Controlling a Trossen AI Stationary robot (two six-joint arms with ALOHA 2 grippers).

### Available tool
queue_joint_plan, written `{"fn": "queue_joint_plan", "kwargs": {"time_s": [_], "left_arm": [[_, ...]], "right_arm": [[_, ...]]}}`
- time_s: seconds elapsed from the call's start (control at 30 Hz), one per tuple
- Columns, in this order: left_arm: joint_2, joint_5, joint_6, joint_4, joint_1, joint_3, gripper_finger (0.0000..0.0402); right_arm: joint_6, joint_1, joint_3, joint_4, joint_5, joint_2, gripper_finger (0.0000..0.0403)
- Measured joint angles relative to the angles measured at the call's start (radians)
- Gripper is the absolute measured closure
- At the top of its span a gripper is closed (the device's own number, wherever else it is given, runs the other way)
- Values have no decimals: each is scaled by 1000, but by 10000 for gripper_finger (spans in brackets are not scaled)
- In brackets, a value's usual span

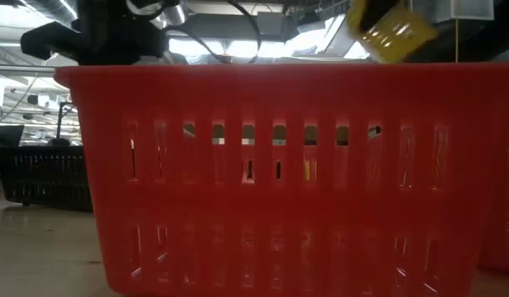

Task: Stack baskets on shelf by color
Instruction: Put the right yellow basket on the shelf

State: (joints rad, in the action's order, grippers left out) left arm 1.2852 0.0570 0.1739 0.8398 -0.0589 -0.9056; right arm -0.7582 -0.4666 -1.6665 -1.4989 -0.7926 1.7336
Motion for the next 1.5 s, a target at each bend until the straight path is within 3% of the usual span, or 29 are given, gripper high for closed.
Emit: {"fn": "queue_joint_plan", "kwargs": {"time_s": [0.23,0.33,0.47,0.6,0.77,1.03,1.5], "left_arm": [[-112,-26,-108,-86,-10,79,401],[-148,-29,-95,-145,-28,104,401],[-180,-23,-21,-211,-33,158,401],[-230,-9,-8,-324,-33,217,401],[-292,-8,-6,-384,-33,253,401],[-333,-3,-14,-382,-33,258,401],[-332,5,-86,-381,-33,258,401]], "right_arm": [[524,261,-109,24,35,0,403],[728,366,-151,26,136,0,403],[868,521,-136,77,326,0,403],[956,653,-51,184,483,-25,403],[1018,758,4,234,559,-64,403],[1079,834,4,276,635,-31,403],[1052,863,5,246,641,1,389]]}}
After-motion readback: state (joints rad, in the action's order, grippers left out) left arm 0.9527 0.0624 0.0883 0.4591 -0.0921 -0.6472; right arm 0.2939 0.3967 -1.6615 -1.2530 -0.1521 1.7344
